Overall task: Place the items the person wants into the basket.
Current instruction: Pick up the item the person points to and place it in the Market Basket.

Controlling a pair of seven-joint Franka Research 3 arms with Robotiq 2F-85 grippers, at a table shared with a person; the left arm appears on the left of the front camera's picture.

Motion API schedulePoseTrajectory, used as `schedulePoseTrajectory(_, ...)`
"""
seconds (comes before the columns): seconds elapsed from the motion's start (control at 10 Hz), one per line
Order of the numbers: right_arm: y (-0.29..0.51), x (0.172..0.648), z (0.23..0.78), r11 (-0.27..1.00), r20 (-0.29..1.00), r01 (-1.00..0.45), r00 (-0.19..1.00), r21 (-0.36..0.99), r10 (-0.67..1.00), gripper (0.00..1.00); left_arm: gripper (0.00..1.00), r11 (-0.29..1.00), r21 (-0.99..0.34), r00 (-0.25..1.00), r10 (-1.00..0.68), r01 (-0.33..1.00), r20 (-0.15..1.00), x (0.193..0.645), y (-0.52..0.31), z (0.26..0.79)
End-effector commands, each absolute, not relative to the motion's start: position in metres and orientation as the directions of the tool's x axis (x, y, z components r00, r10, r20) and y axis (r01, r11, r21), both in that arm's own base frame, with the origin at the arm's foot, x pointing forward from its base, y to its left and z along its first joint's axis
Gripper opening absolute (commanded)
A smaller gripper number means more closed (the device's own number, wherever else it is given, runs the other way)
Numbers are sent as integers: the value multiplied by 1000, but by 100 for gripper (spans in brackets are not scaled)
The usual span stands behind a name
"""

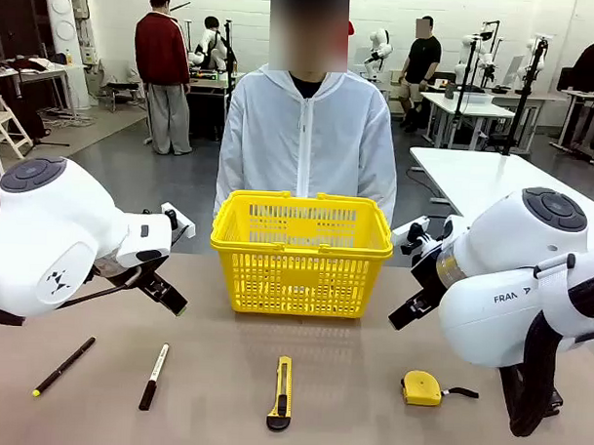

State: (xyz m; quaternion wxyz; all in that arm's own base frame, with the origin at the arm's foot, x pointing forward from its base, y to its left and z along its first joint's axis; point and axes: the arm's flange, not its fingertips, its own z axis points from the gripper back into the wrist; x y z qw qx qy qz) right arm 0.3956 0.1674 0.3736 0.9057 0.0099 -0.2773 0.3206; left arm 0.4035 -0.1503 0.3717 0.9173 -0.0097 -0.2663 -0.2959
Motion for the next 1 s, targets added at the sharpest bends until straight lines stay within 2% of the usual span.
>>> schedulePoseTrajectory(0.0, 167, 396, 374, 794, 509, -586, 641, -160, 575, 100, 100, 825, 140, 683, -538, 548, 494, 403, -150, 372)
schedulePoseTrajectory(0.9, 167, 396, 374, 794, 509, -586, 641, -160, 575, 100, 100, 825, 140, 683, -538, 548, 494, 403, -150, 372)
